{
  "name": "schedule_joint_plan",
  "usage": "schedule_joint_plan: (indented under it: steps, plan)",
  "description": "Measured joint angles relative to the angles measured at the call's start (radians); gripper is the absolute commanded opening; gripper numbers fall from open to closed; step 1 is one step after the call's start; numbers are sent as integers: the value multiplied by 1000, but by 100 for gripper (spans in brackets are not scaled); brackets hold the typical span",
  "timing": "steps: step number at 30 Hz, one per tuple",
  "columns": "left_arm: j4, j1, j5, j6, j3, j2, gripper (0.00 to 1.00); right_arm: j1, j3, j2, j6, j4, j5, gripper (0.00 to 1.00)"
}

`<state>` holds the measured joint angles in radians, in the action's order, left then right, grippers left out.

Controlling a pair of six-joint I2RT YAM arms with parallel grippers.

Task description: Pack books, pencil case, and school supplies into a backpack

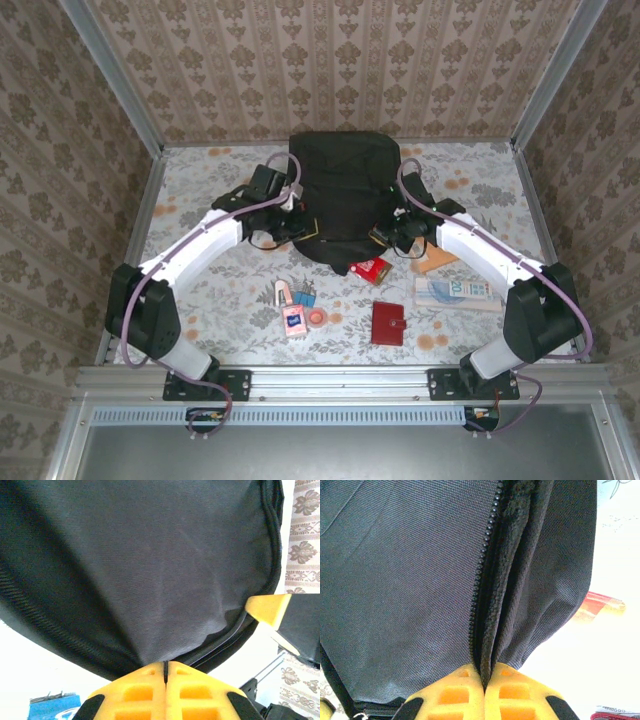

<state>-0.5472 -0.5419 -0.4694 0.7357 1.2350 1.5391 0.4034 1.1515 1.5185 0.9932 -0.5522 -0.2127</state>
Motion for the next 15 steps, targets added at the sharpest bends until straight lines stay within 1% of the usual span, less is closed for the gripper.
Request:
schedule_joint_plan:
  steps: [5,10,15]
  plan:
    - [-3,31,3,-26,-10,-13,0,-3,15,0,-39,-11,0,0]
    - [-8,83,2,-56,-10,-14,0,-13,34,0,-95,-26,-2,0]
    - [-10,97,-2,-91,12,-5,0,-13,70,0,-159,-40,-1,0]
